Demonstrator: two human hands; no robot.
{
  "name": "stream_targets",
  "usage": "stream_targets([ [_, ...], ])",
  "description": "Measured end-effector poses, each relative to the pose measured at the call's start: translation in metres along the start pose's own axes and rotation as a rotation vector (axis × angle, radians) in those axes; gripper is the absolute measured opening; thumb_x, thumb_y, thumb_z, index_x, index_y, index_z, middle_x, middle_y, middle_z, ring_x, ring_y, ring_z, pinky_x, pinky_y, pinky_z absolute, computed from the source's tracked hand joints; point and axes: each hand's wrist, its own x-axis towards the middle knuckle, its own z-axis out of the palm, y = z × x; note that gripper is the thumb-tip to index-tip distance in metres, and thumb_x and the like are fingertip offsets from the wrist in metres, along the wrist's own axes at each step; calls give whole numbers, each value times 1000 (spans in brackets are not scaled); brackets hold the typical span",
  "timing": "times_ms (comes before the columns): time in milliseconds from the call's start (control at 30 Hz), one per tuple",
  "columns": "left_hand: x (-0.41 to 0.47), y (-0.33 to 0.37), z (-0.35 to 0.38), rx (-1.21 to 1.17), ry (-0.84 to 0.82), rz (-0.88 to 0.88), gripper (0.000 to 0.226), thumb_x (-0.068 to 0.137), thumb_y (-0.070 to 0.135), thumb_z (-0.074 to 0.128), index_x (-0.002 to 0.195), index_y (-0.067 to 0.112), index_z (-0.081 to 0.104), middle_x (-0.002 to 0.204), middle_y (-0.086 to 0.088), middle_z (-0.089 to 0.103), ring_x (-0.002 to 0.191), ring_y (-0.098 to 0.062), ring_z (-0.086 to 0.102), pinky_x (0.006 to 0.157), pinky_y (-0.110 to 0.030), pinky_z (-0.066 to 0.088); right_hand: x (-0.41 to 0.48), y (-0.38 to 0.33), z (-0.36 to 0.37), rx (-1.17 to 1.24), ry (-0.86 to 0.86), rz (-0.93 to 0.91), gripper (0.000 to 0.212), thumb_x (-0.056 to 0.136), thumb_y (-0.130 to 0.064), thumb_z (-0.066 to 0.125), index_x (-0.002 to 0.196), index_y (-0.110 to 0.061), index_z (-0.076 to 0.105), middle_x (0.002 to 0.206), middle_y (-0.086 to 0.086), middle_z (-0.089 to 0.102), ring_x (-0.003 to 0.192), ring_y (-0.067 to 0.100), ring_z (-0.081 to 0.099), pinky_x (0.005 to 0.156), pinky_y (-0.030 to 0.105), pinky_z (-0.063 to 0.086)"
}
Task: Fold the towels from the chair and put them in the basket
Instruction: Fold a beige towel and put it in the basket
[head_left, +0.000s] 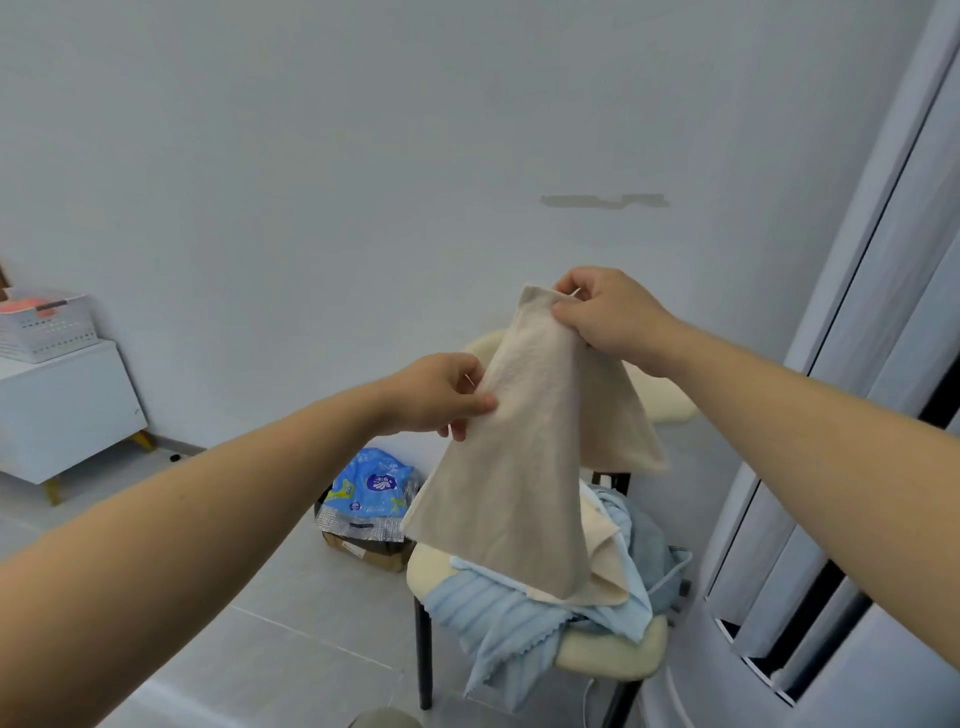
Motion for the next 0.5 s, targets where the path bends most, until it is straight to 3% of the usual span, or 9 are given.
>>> stream_targets([
  [100, 1, 2, -1, -23, -91, -10, 16, 88, 4, 70, 101, 9, 62, 80, -5, 72, 64, -16, 66, 57, -27, 47, -5, 3, -4, 104, -73, -24, 5, 85, -21, 65, 84, -19, 69, 79, -2, 64, 72, 16, 57, 71, 36, 48],
  [167, 2, 4, -4, -107, -136, -29, 35, 81, -14, 59, 109, 7, 65, 99, -10, 74, 74, -20, 67, 60, -27, 49, -7, 4, -8, 236, -145, -59, 4, 84, -12, 67, 81, -12, 69, 75, 1, 61, 70, 17, 55, 68, 32, 44],
  [233, 5, 4, -3, -174, -74, -19, 46, 77, -20, 51, 110, 10, 65, 107, -7, 73, 83, -26, 69, 63, -28, 51, -10, 2, -15, 401, -203, -58, 8, 81, -2, 63, 76, -8, 67, 72, 4, 58, 68, 16, 53, 64, 28, 42],
  [300, 11, 2, 1, -163, 81, 28, 50, 77, -17, 53, 114, 15, 63, 114, -1, 69, 96, -31, 69, 67, -31, 54, -11, -2, -21, 569, -246, 1, 7, 71, -3, 56, 69, -5, 62, 69, 6, 55, 65, 17, 51, 59, 28, 39],
  [367, 14, 6, 7, -148, 166, 100, 61, 73, -8, 64, 126, 22, 57, 125, 6, 62, 113, -22, 62, 76, -29, 54, -13, -7, -24, 683, -288, 42, 8, 62, -8, 49, 65, -4, 55, 66, 8, 50, 61, 18, 48, 57, 28, 39],
  [433, 14, 20, 13, -162, 132, 161, 75, 71, 1, 74, 138, 24, 50, 137, 9, 56, 127, -12, 52, 88, -21, 46, -16, -13, -25, 766, -339, 48, 10, 55, -10, 48, 62, -4, 52, 62, 9, 48, 57, 20, 43, 54, 26, 39],
  [500, 13, 34, 20, -212, 8, 161, 72, 73, 5, 75, 139, 22, 52, 136, 5, 59, 127, -13, 54, 94, -22, 47, -18, -17, -24, 831, -382, 31, 11, 55, -13, 44, 54, -6, 52, 53, 7, 46, 53, 22, 39, 50, 25, 37],
])
